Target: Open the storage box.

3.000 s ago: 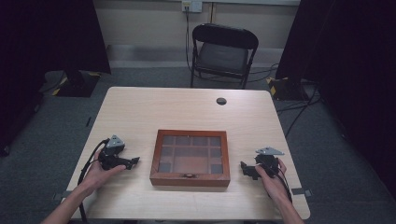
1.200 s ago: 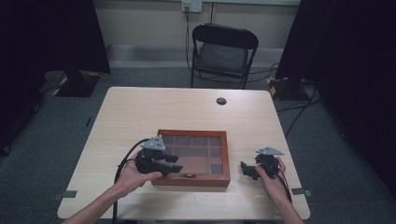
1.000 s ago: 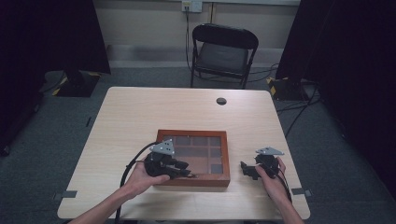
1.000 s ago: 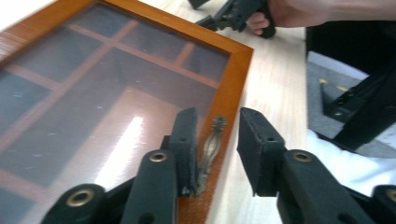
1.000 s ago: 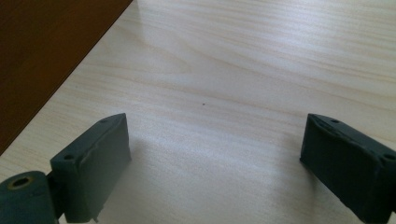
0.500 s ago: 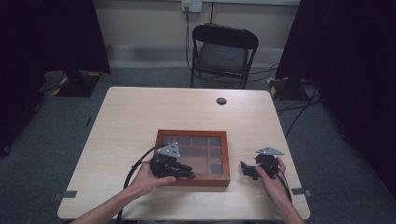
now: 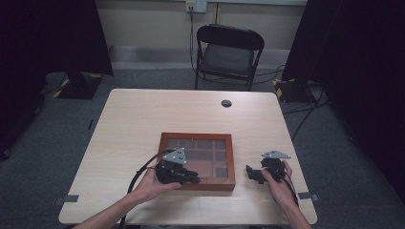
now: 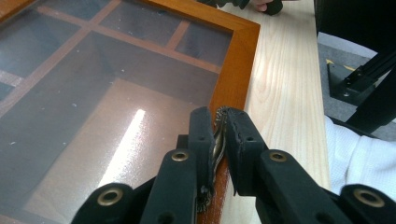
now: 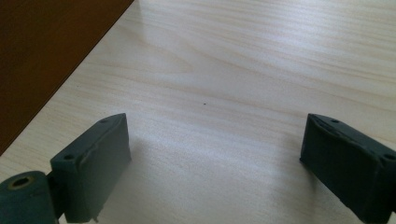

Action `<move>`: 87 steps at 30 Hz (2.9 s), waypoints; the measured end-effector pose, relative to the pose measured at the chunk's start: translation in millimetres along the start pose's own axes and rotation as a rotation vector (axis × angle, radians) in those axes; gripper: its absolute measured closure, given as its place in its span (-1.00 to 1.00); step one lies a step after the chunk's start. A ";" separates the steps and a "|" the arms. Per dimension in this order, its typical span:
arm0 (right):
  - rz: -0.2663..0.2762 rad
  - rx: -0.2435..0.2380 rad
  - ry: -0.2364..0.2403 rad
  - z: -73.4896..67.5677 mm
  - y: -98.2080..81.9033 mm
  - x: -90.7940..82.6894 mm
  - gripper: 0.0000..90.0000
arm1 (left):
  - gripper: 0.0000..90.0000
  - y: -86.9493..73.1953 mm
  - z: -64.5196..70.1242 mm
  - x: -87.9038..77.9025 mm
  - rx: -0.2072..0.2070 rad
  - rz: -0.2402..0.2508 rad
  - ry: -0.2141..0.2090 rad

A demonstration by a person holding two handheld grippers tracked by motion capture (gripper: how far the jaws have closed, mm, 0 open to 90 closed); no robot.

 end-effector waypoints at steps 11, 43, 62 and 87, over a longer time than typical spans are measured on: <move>0.001 -0.001 0.004 0.0 0.1 0.2 -0.84 | 0.81 2.7 2.0 -0.6 -0.012 -0.045 -0.011; 0.000 -0.005 0.009 0.2 0.3 0.4 -0.84 | 0.81 37.2 0.2 -22.0 -0.096 -0.013 -0.045; -0.001 -0.007 0.012 0.3 0.4 0.5 -0.84 | 0.81 59.4 -3.0 -30.7 -0.063 -0.021 -0.043; 0.000 -0.010 0.014 0.6 0.5 0.8 -0.84 | 0.82 86.4 -12.6 -41.3 -0.074 -0.021 -0.036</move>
Point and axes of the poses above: each handheld gripper's, and its own axes: x roughly forward along the jaws, y roughly out of its top, z roughly to its right, the point moved 8 cm from there along x, roughly forward along the jaws, and after that the axes turned 8 degrees about z, right-handed, at the moved point
